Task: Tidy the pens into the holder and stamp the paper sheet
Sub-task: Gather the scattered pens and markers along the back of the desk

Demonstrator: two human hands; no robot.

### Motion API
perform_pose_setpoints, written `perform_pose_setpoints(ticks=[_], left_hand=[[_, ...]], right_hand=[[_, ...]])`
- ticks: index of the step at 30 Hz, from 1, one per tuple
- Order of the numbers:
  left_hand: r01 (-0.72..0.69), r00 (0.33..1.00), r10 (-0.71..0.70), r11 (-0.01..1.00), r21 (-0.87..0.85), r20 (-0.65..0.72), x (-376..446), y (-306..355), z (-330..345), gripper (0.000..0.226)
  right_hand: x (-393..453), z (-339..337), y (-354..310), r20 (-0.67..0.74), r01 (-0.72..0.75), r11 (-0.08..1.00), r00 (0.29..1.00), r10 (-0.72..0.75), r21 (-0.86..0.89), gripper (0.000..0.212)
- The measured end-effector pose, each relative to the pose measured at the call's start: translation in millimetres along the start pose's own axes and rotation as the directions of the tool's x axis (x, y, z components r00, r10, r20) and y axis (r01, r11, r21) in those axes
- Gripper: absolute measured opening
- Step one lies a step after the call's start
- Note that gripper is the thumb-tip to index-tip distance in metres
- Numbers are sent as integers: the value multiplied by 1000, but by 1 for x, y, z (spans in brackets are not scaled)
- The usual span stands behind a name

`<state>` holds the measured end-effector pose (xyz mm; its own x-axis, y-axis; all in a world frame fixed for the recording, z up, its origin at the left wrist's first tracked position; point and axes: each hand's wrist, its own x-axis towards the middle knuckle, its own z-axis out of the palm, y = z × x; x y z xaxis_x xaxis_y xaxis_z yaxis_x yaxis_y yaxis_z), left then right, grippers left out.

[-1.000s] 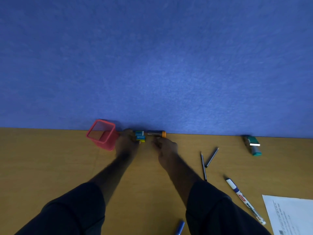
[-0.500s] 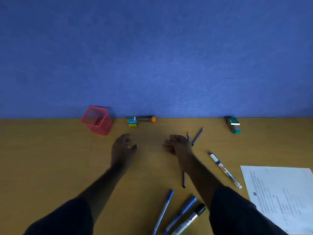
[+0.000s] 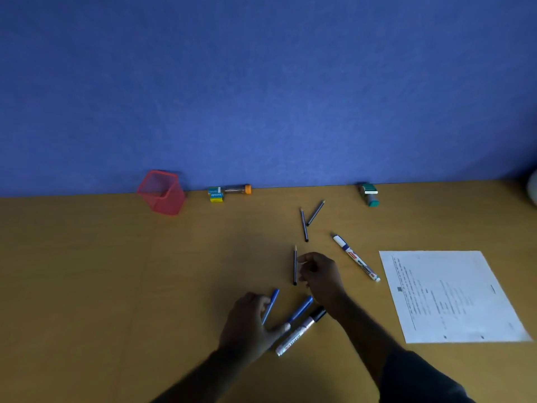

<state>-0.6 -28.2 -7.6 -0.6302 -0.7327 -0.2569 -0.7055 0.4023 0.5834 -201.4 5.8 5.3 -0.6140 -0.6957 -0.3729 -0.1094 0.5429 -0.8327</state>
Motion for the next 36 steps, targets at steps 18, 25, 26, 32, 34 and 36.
perform_pose_setpoints(ticks=[18,25,26,32,34,36], left_hand=[[-105,994,108,954,281,5,8,-6,7,39],[-88,995,97,942,323,-12,26,-23,-20,40],[-90,995,99,941,328,-12,28,-25,-23,40],[-38,998,49,948,315,-29,41,-39,-38,53],[5,1000,2,946,325,-21,48,-45,-43,54],[35,999,-33,944,327,-11,56,-50,-48,53]], right_hand=[[-36,-21,35,177,268,827,962,-206,-495,31],[-37,10,35,299,385,700,921,-250,-601,48],[-36,16,33,309,401,686,915,-260,-607,49],[-21,47,19,344,484,645,875,-341,-592,40],[-13,55,13,355,481,665,875,-329,-571,34],[-4,62,6,343,459,695,886,-311,-554,32]])
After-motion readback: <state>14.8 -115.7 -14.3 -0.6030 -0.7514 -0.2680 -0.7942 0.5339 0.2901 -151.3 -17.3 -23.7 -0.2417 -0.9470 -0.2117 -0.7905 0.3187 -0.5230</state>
